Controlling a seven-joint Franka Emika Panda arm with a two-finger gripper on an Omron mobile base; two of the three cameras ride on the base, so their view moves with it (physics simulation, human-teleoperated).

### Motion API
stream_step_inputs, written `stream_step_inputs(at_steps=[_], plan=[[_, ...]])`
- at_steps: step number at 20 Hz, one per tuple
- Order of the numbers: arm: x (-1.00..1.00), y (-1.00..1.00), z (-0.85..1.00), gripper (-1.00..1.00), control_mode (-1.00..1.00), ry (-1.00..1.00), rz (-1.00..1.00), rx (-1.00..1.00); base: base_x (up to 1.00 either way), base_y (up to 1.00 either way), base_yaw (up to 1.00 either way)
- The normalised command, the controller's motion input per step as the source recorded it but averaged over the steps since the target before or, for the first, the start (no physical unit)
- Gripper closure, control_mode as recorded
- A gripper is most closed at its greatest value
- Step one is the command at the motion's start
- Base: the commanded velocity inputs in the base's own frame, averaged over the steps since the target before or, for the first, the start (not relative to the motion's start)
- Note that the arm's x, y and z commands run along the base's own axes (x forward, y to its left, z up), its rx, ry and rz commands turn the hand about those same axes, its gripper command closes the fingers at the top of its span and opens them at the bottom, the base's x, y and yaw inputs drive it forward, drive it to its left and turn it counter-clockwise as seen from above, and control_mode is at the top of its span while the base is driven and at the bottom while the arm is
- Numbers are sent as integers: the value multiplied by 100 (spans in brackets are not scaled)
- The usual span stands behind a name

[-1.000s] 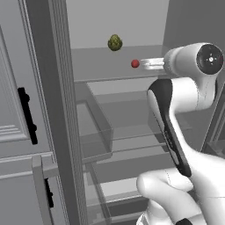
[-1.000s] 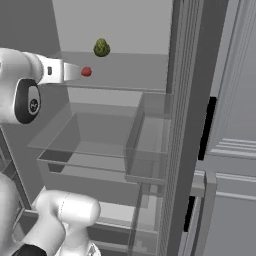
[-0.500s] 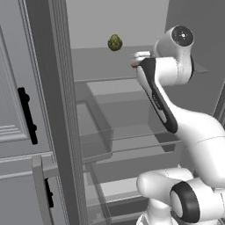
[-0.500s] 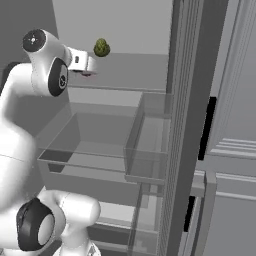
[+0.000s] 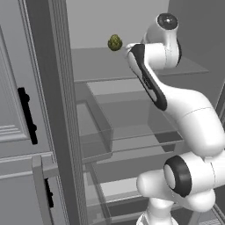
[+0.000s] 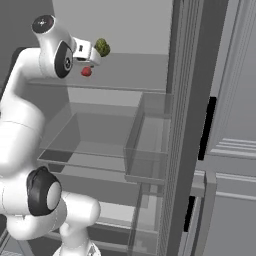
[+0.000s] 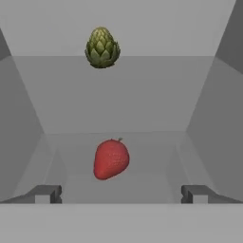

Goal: Take the strawberry from the fridge and place it on top of the pancake, located on the dining counter.

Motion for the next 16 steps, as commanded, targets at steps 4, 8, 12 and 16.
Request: stream_step_inputs(at_steps=[4,8,12,16], plan=[[32,1,-34,-100,-100,-2,-3,0,0,0,0],[41,0,-25,-100,-100,0,-6,0,0,0,0],[20,5,-7,-100,-100,1,-6,0,0,0,0],[28,9,-4,-100,-100,0,-5,0,0,0,0]])
